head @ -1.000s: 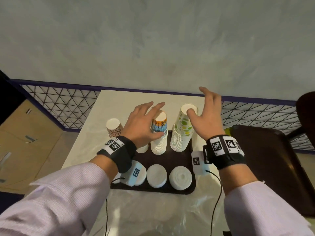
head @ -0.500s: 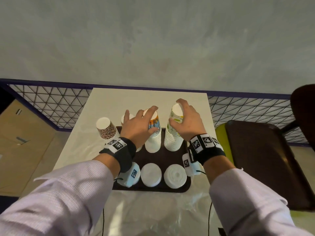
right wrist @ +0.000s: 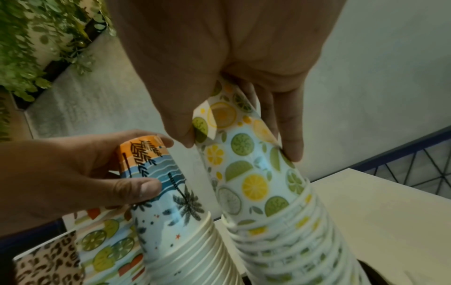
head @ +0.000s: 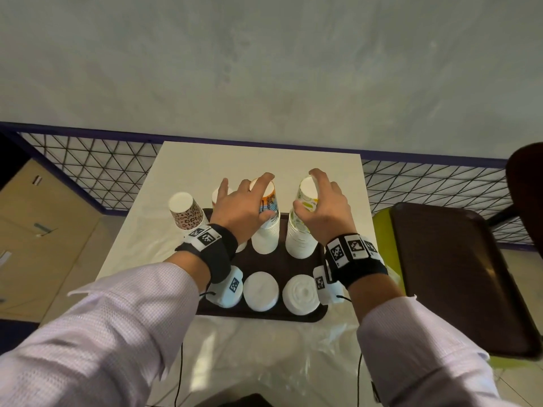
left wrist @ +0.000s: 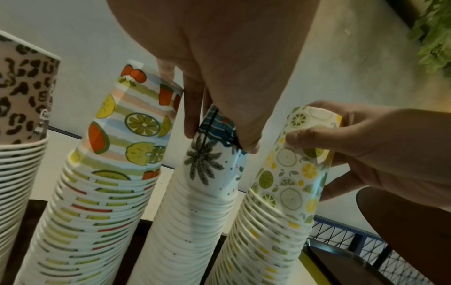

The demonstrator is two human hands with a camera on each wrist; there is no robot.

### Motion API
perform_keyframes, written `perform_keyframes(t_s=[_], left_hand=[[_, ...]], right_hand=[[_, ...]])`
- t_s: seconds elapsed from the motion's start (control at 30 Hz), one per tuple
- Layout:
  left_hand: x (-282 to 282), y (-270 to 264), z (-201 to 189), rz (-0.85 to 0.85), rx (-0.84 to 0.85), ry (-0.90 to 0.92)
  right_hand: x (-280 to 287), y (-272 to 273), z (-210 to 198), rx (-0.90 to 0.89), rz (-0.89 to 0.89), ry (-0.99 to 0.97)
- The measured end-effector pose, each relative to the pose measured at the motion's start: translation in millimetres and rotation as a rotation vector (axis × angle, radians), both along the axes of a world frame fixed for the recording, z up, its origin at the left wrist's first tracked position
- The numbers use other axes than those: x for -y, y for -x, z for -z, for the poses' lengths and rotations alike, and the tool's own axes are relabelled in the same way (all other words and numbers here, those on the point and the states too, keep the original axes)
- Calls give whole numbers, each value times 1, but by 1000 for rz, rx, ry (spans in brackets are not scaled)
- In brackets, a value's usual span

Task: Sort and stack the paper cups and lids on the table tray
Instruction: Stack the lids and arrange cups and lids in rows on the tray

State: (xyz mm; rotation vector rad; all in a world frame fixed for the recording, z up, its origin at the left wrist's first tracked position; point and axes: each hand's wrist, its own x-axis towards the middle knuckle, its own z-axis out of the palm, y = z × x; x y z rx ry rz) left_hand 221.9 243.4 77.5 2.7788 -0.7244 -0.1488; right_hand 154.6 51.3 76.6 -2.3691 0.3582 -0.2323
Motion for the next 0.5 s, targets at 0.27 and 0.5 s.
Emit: perform_keyframes(t_s=[0.27,0.5], left_hand=[[2,5,1,-15,34,10],[5,6,6,-45,64,9]], right_hand=[[-8,1,4,3,38,7],[-8,1,1,-11,26,48]])
